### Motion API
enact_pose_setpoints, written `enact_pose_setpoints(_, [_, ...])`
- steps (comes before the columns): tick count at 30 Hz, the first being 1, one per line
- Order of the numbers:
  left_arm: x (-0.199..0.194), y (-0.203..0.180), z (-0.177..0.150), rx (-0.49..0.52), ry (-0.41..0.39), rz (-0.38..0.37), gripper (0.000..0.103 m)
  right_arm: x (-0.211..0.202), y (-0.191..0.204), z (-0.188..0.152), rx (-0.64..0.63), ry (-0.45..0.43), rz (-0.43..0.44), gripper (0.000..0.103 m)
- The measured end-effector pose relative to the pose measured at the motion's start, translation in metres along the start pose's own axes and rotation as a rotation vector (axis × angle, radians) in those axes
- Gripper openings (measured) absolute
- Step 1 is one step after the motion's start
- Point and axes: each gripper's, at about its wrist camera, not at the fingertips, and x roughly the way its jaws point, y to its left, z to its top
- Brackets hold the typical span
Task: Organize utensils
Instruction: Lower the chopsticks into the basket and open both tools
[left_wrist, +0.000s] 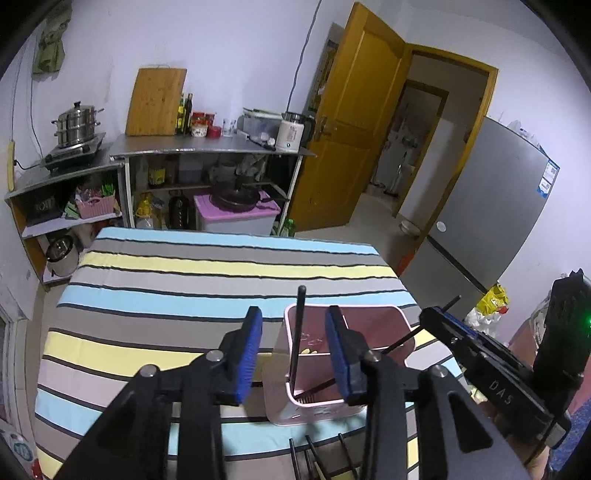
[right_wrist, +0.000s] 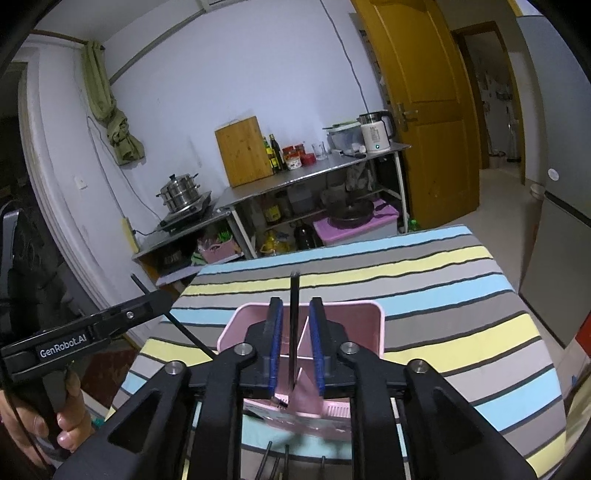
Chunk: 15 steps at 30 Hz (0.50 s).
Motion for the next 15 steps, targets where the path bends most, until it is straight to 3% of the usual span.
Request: enact_pose_setpoints(15, [-0.062,0.004,-0.032,0.0,-0.089,0.002,0.04,-0.074,-0.005,-0.025,-0.007,-0.089,-0.003,0.018])
